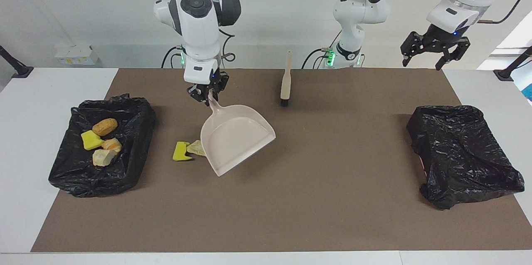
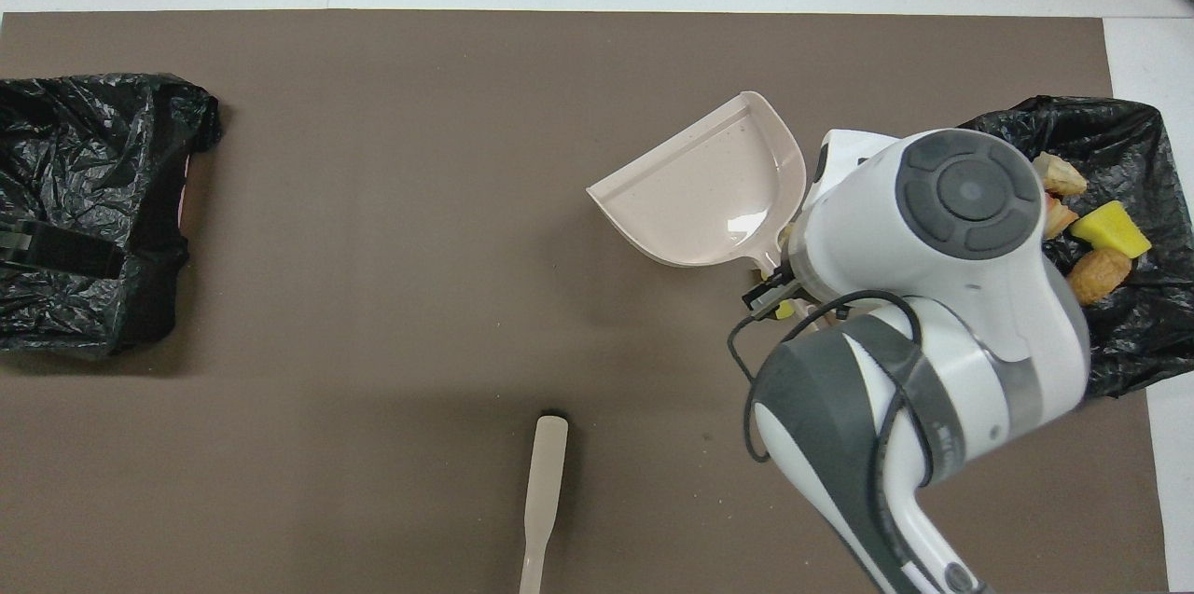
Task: Sweep and dump trash in bin
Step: 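Bring the empty dustpan back to the table center with the right gripper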
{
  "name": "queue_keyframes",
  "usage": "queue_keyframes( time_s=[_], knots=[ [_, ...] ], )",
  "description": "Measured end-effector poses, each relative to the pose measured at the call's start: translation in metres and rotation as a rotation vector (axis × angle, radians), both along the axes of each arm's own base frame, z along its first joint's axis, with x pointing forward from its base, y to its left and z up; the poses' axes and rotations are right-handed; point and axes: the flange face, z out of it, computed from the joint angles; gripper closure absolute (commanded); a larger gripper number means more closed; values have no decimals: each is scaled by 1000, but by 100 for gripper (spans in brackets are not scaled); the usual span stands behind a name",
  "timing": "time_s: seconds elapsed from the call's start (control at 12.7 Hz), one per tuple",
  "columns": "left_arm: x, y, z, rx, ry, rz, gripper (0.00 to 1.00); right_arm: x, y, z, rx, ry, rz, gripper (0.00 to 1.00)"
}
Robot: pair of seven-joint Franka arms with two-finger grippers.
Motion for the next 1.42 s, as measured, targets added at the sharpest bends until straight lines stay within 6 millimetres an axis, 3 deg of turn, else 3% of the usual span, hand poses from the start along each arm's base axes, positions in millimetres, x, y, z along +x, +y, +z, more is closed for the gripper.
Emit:
queue_keyframes(
  time_s=[0.39,0.71,1.03,1.18,1.26,1.34,1.42],
  knots=[
    [-1,0,0,0,0,-3,0,7,53,-30,55,0,-209,100],
    [-1,1,0,0,1,-2,0,7,122,-61,49,21,-305,100],
    [-1,1,-1,1,4,-2,0,12,181,-115,53,20,-411,100],
    [-2,0,-1,1,4,-3,0,19,198,-133,57,11,-448,100],
    [-2,0,-1,1,4,-4,0,23,201,-130,73,-4,-455,41],
    [-2,-1,-1,1,4,-5,0,27,202,-127,94,-23,-458,0],
    [-2,-1,-1,1,3,-5,0,31,201,-124,115,-42,-461,0]
  ],
)
